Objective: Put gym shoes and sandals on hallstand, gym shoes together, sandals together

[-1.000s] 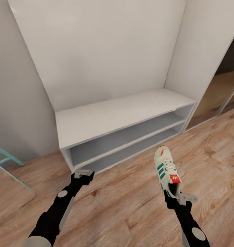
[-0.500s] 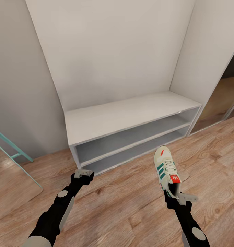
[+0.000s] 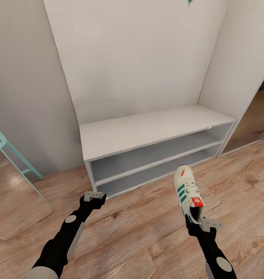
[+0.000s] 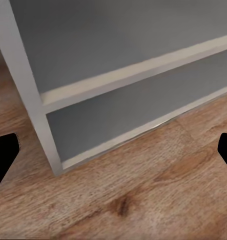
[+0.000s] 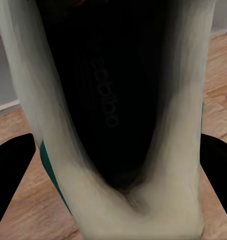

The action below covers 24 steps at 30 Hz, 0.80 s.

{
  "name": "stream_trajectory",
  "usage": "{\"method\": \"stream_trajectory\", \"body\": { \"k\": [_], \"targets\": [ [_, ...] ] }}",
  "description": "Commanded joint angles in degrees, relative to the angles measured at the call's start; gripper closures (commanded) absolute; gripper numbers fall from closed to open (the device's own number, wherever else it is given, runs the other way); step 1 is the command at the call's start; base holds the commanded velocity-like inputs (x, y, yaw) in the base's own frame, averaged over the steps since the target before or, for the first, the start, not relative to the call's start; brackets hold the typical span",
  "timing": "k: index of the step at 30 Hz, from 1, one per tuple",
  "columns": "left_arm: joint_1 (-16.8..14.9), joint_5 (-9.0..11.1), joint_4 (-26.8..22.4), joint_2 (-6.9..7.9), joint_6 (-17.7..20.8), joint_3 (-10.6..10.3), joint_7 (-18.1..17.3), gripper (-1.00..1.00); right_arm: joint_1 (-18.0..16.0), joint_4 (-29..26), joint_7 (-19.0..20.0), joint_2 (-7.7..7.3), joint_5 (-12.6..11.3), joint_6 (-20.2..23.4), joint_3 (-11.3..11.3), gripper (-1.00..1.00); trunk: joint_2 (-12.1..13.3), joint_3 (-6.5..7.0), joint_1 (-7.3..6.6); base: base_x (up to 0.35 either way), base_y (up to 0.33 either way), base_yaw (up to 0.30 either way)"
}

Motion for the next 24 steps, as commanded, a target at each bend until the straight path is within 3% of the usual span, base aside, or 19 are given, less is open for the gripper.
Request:
{"method": "stream_trajectory", "body": {
  "k": [1, 16, 19, 24],
  "targets": [
    [0.0, 0.0, -0.1, -0.02, 0.3, 0.1, -0.2, -1.00, 0.0, 0.0, -0.1, -0.02, 0.1, -0.1, 0.0, 1.00, -0.4, -0.14, 0.22, 0.000, 0.000, 0.110],
    [0.0, 0.1, -0.1, -0.02, 0.3, 0.1, -0.2, -1.00, 0.0, 0.0, -0.1, 0.00, 0.1, -0.1, 0.0, 1.00, -6.5, -1.48, 3.51, 0.000, 0.000, 0.110],
    [0.0, 0.1, -0.1, -0.02, 0.3, 0.1, -0.2, -1.00, 0.0, 0.0, -0.1, 0.01, 0.1, -0.1, 0.1, 1.00, -6.5, -1.88, 3.59, 0.000, 0.000, 0.105],
    [0.0, 0.1, -0.1, -0.03, 0.3, 0.1, -0.2, -1.00, 0.0, 0.0, -0.1, 0.01, 0.1, -0.1, 0.0, 1.00, -6.5, -1.42, 3.59, 0.000, 0.000, 0.089]
  ]
}}
